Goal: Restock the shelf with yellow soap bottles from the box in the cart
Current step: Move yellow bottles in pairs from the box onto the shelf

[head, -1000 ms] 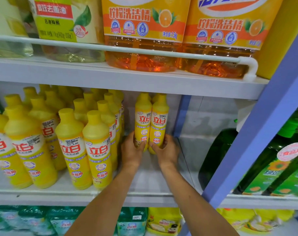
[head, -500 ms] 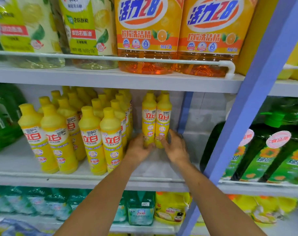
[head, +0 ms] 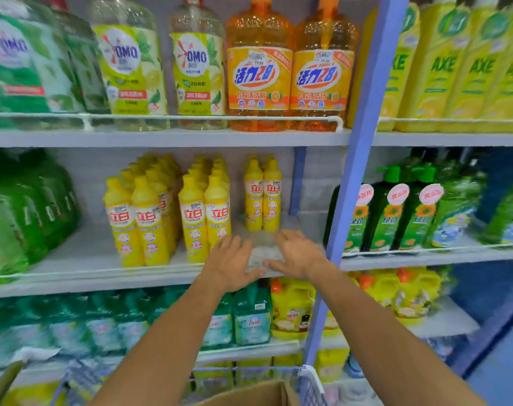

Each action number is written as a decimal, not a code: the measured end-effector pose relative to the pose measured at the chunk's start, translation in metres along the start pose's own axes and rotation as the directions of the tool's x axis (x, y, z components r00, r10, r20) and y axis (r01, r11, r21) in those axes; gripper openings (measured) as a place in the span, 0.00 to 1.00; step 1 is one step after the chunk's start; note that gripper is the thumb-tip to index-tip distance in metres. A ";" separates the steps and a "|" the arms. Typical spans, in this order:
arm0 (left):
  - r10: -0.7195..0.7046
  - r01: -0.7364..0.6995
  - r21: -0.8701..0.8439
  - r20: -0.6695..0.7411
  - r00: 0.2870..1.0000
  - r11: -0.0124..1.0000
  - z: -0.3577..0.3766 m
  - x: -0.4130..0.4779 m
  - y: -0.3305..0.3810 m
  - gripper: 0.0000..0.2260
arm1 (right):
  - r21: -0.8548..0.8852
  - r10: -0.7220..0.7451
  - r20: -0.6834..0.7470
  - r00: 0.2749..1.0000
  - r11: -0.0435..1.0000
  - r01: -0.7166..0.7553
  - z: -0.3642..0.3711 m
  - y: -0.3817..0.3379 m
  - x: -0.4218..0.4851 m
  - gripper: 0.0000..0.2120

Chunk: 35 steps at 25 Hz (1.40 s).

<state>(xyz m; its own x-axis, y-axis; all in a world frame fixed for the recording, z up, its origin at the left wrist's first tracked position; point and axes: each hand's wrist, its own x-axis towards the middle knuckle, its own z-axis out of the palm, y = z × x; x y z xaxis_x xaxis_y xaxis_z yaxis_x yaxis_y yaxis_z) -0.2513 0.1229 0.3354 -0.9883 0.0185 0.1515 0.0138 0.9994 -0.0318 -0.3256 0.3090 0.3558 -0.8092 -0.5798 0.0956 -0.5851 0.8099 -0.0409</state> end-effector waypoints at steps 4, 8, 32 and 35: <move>-0.079 0.078 0.010 0.049 0.996 0.997 0.007 -0.100 -0.028 0.41 | -0.061 -0.055 0.036 0.998 0.996 0.058 0.014 -0.075 -0.054 0.41; -0.217 0.218 0.021 0.215 0.952 0.976 0.025 -0.182 -0.064 0.42 | -0.055 -0.155 0.083 0.984 0.986 0.160 0.040 -0.147 -0.087 0.42; -0.308 0.561 -0.104 0.747 0.590 0.821 0.373 -0.310 -0.059 0.34 | 0.063 -0.087 0.677 0.730 0.996 0.061 0.418 -0.119 -0.159 0.33; -0.298 0.601 -0.113 0.787 0.540 0.791 0.434 -0.320 -0.071 0.38 | 0.040 -0.014 0.732 0.681 0.999 -0.023 0.472 -0.111 -0.164 0.33</move>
<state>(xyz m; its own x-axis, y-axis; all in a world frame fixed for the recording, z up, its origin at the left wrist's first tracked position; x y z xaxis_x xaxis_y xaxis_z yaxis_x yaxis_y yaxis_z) -0.0018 0.0337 -0.1395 -0.6577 -0.3107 -0.6862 -0.5658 0.8051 0.1778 -0.1536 0.2722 -0.1249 -0.5817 -0.4714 -0.6629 -0.5684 0.8185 -0.0832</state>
